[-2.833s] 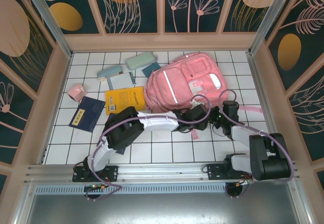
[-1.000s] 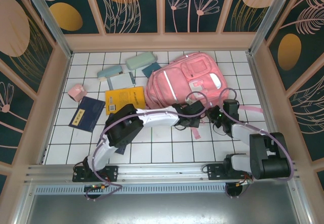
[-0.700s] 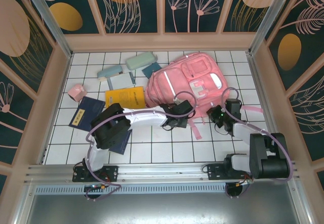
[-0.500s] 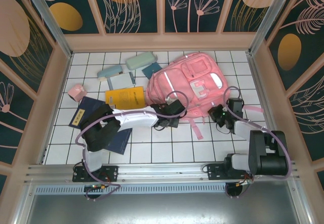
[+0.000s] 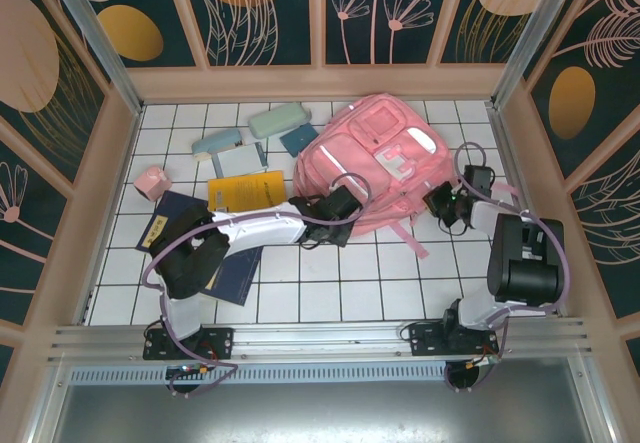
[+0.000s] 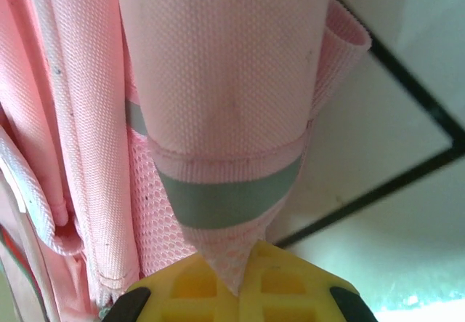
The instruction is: Pack the student bag
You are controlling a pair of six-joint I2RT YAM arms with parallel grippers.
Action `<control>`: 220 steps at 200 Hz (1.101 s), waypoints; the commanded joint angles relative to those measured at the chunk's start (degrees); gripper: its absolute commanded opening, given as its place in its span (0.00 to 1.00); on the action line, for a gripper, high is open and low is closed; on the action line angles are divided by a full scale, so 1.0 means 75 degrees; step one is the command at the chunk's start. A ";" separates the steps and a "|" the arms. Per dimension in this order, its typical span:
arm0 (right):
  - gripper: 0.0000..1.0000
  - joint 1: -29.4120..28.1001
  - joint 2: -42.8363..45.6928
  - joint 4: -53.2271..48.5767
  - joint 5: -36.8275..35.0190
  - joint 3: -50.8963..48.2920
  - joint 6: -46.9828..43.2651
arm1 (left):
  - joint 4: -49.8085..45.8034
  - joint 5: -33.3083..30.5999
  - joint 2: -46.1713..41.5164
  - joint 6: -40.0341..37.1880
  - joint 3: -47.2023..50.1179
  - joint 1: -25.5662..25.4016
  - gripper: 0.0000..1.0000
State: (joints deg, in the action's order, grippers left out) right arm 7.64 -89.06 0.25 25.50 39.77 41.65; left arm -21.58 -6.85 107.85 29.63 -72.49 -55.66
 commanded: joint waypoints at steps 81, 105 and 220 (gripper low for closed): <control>0.56 -0.1216 0.3170 -0.1152 -0.1202 -0.1512 0.1203 | -0.0343 0.2950 0.1445 -0.0978 -0.2229 -0.0348 0.00; 0.57 -0.1957 0.3835 -0.0944 -0.1367 -0.2220 0.2296 | -0.0321 0.3250 0.1504 -0.1119 -0.2209 -0.0383 0.00; 0.00 -0.2678 0.2889 -0.0667 -0.2176 -0.1972 0.2486 | -0.0624 0.2576 0.1306 -0.0705 -0.1707 -0.0335 0.00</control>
State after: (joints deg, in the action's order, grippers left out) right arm -13.96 -66.17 -1.13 13.06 21.41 64.42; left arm -23.79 14.09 118.67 23.57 -87.26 -58.11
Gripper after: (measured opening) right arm 0.063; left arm 0.048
